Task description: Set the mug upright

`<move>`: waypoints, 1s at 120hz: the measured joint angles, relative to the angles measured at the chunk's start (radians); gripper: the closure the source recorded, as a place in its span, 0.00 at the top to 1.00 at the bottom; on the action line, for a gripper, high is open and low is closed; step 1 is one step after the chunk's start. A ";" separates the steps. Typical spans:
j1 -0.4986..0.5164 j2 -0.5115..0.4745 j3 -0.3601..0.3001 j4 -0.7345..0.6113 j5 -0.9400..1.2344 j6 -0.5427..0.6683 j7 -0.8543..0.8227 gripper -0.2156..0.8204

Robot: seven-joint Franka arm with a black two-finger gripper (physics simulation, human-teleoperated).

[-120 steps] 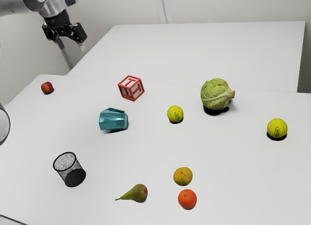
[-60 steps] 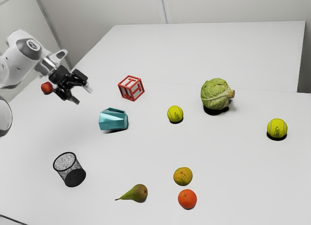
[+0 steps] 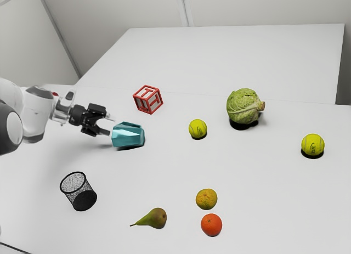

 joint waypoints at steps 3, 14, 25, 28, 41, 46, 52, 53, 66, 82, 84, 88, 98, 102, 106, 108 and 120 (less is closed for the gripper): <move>0.000 0.003 0.000 -0.004 -0.018 0.001 0.015 0.78; 0.001 0.009 0.000 -0.035 -0.081 0.001 0.065 0.78; -0.001 0.012 0.001 -0.050 -0.122 0.002 0.108 0.78; -0.002 0.014 0.001 -0.053 -0.135 0.002 0.117 0.78; -0.012 0.021 -0.001 -0.062 -0.175 0.005 0.148 0.78; -0.015 0.023 -0.002 -0.067 -0.187 0.006 0.155 0.78; -0.020 0.024 -0.005 -0.069 -0.202 0.007 0.163 0.78; -0.020 0.025 -0.005 -0.069 -0.204 0.007 0.164 0.78; -0.026 0.028 -0.007 -0.084 -0.232 0.008 0.178 0.78; -0.038 0.027 -0.008 -0.110 -0.266 0.013 0.187 0.50; -0.038 0.027 -0.008 -0.112 -0.268 0.014 0.188 0.46; -0.038 0.026 -0.009 -0.113 -0.272 0.014 0.189 0.39; -0.038 0.025 -0.009 -0.115 -0.278 0.015 0.193 0.25; -0.038 0.023 -0.009 -0.117 -0.280 0.015 0.194 0.21; -0.037 0.021 -0.009 -0.119 -0.281 0.014 0.195 0.18; -0.037 0.020 -0.009 -0.119 -0.281 0.014 0.196 0.17; -0.038 0.008 -0.009 -0.120 -0.294 0.009 0.199 0.11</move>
